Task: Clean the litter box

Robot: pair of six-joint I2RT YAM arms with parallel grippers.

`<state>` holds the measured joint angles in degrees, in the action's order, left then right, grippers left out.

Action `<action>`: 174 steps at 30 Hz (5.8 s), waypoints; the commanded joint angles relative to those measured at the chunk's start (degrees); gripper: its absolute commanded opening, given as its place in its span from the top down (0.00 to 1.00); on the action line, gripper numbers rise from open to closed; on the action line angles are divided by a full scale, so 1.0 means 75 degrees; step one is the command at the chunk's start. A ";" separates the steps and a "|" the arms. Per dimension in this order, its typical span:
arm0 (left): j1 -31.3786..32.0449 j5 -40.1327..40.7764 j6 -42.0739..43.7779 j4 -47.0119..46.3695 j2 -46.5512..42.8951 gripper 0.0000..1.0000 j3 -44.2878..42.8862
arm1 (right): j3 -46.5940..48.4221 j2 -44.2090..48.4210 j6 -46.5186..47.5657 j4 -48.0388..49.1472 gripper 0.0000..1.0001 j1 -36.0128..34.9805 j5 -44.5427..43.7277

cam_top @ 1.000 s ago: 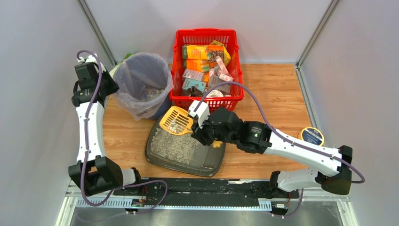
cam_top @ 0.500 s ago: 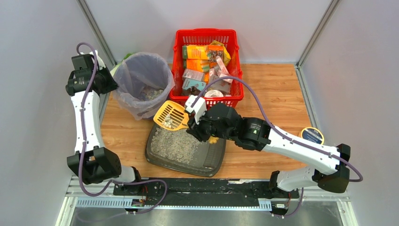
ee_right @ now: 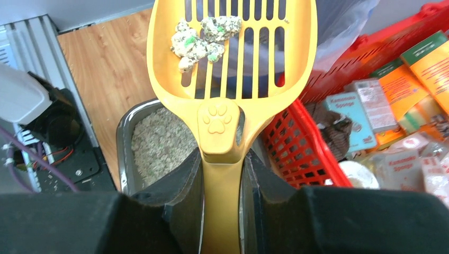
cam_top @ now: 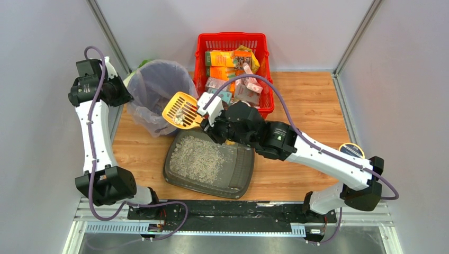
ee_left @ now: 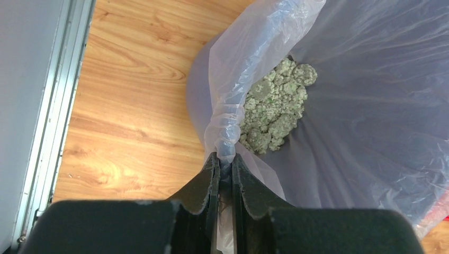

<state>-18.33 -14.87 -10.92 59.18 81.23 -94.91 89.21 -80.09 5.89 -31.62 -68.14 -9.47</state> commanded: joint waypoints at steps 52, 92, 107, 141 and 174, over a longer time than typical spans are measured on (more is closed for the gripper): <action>0.0006 -0.1040 0.0026 -0.2383 -0.1678 1.00 0.2612 | -0.1663 -0.3044 1.3945 1.0039 1.00 0.0355 -0.1244; 0.0018 -0.0829 0.0026 -0.2464 -0.1608 1.00 0.2718 | -0.0221 0.0026 0.1457 0.2063 1.00 0.1081 -0.1561; 0.0006 -0.0677 -0.0021 -0.2465 -0.1596 1.00 0.2730 | 0.0116 0.0662 -0.0621 -0.4652 1.00 0.1562 0.2153; 0.0018 -0.0665 0.0108 -0.2301 -0.1643 1.00 0.2659 | 0.0797 -0.3570 0.0152 -0.4680 1.00 0.0613 0.0748; 0.0006 -0.0548 0.0108 -0.2371 -0.1725 1.00 0.2706 | -0.0361 -0.4333 -0.0104 -0.0710 1.00 0.0484 0.1534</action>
<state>-19.27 -14.90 -10.13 37.04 69.10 -75.46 89.56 -112.49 8.47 -48.05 -64.05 2.57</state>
